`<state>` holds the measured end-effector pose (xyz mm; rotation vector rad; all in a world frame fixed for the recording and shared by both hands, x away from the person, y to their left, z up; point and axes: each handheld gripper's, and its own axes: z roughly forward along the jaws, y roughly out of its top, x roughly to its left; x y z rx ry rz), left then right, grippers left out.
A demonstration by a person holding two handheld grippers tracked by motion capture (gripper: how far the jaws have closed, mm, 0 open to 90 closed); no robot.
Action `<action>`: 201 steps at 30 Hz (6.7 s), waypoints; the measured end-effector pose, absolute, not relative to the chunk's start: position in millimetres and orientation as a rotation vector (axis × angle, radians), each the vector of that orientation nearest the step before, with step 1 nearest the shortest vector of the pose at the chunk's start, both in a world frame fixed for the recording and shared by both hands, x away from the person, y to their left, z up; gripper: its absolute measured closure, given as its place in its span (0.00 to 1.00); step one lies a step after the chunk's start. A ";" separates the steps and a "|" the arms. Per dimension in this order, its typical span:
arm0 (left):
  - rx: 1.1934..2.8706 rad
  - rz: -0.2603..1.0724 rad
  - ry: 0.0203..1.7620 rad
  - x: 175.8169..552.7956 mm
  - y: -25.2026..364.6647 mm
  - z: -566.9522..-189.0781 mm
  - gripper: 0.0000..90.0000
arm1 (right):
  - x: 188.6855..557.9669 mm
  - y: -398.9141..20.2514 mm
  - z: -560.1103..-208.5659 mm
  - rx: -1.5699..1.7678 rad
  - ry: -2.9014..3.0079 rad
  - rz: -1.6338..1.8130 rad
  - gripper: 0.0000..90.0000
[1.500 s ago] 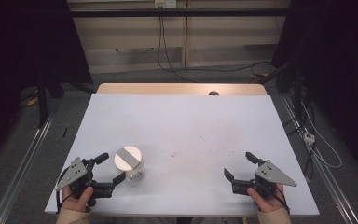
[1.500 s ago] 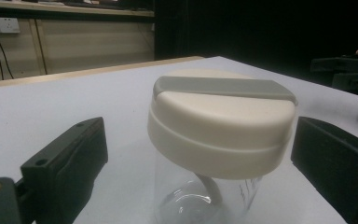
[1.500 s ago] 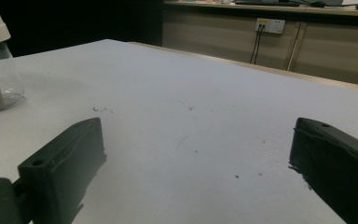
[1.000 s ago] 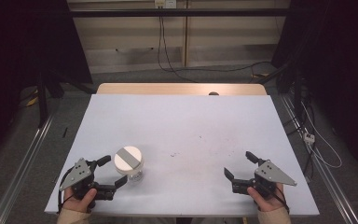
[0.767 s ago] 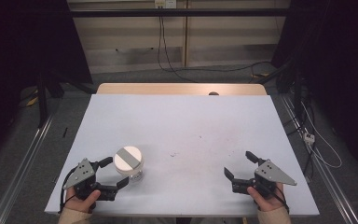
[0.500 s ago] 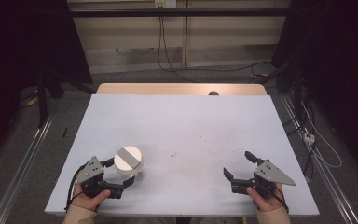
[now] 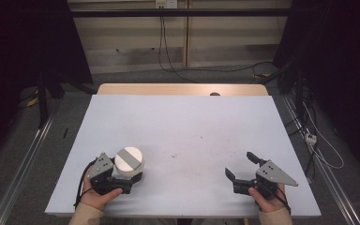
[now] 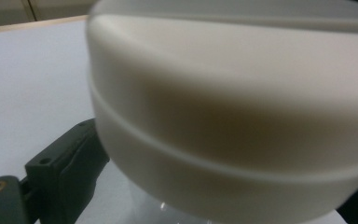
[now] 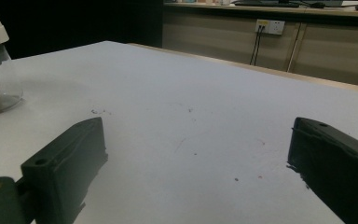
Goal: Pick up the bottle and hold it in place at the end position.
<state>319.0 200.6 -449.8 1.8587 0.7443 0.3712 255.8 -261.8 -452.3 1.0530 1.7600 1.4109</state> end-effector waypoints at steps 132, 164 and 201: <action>1.823 0.383 0.613 399.8 96.4 -424.4 0.21 | 256.3 -263.9 -450.6 1.035 1.747 1.425 0.04; 1.848 0.384 0.616 417.9 81.1 -429.7 0.21 | 257.3 -265.4 -452.0 1.047 1.746 1.422 0.04; 1.853 0.361 0.654 441.4 65.1 -437.9 0.21 | 258.1 -265.4 -452.5 1.054 1.743 1.423 0.04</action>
